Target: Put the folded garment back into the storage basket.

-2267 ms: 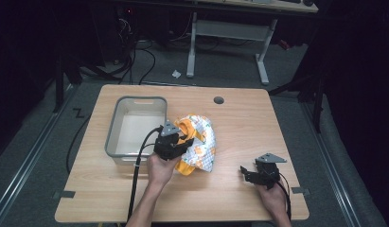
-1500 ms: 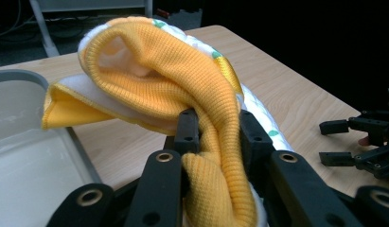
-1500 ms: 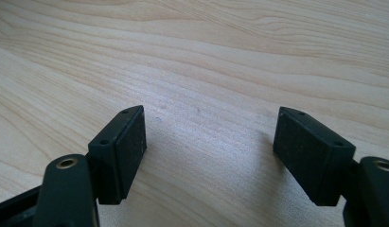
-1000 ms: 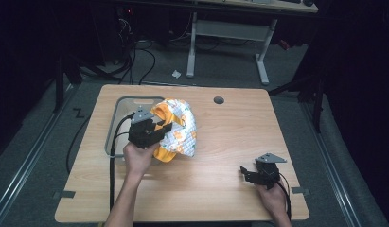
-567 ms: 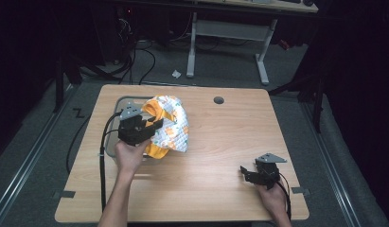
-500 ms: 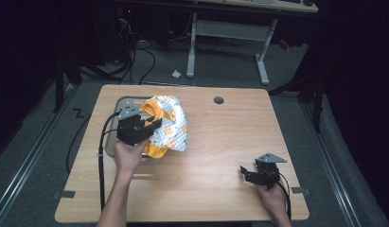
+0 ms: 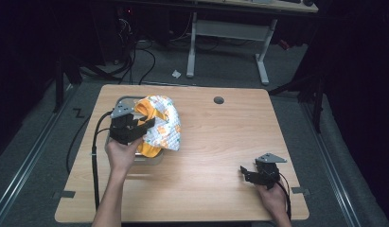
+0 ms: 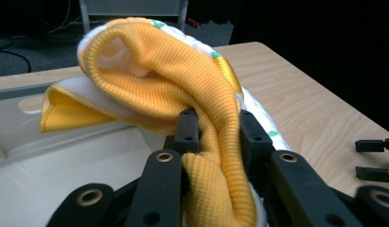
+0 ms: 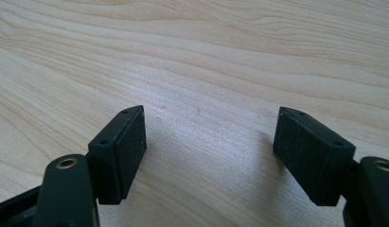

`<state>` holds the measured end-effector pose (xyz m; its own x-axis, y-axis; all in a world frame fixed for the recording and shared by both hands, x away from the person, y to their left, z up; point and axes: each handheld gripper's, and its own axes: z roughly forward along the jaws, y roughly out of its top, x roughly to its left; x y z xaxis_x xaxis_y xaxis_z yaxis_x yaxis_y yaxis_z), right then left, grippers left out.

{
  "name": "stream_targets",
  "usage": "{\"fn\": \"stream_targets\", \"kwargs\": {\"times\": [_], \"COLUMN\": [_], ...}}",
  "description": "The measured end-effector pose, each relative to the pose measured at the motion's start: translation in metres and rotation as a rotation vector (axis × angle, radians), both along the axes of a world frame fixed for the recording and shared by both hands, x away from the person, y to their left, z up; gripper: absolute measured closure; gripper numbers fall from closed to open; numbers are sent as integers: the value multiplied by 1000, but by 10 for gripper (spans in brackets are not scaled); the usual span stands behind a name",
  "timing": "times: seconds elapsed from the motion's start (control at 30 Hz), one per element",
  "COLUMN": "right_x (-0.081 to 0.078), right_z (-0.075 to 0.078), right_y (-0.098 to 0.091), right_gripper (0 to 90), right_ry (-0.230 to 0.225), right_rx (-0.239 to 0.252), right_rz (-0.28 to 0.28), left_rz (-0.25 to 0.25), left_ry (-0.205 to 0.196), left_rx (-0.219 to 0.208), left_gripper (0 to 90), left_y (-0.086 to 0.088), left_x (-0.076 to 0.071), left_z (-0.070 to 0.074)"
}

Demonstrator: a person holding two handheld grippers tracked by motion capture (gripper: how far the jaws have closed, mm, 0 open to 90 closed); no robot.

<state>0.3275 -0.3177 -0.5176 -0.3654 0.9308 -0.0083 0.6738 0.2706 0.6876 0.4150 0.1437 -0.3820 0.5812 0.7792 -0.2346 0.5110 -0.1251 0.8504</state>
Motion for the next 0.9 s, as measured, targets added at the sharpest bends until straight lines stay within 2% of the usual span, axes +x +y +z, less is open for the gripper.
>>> {"fn": "stream_targets", "kwargs": {"times": [0.5,0.6,0.73,0.9], "right_x": [0,0,0,0], "right_z": [0,0,0,0], "right_y": [0,0,0,0], "right_gripper": [264,264,264,264], "right_ry": [0,0,0,0], "right_rx": [0,0,0,0], "right_rz": [0,0,0,0], "left_rz": [25,32,40,54], "left_ry": [44,58,84,117], "left_rx": [11,30,32,74], "left_gripper": [738,738,737,737], "left_y": [20,23,28,31], "left_x": [9,12,16,23], "left_z": [-12,-17,-24,-32]}}
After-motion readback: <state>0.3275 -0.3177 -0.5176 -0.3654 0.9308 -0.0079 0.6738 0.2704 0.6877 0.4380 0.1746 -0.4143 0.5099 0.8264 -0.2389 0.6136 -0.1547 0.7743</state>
